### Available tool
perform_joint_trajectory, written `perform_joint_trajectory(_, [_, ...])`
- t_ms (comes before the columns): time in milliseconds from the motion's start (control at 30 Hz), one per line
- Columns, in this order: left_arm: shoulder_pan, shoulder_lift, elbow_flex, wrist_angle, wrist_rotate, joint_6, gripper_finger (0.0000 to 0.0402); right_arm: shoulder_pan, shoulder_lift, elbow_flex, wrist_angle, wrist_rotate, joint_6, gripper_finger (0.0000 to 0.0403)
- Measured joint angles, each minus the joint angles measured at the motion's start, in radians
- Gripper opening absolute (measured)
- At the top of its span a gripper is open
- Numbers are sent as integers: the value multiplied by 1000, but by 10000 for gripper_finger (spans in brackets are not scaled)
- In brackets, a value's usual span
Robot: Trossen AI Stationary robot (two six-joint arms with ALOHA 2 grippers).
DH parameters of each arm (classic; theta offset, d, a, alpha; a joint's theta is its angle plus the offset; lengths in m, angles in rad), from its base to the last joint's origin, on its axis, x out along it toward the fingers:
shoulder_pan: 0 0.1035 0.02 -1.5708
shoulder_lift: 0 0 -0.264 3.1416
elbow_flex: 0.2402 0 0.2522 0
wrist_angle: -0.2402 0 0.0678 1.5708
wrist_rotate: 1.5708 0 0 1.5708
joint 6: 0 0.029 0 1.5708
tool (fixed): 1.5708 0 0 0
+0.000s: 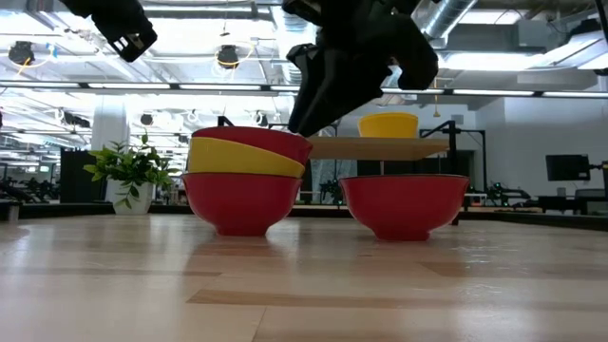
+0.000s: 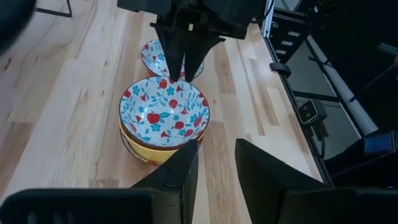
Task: Pick & Place Mini bowls
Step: Remove the red bowl from the stacked bowls
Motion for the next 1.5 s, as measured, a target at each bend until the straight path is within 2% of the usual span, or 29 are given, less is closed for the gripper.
perform_joint_trajectory(167, [0, 0, 0, 0, 0, 0, 106, 4, 20, 0, -9, -1, -49, 111])
perform_joint_trajectory(933, [0, 0, 0, 2, 0, 0, 106, 4, 35, 0, 2, -25, -51, 111])
perform_joint_trajectory(1500, [0, 0, 0, 9, 0, 0, 106, -3, 57, -2, -1, -44, -50, 90])
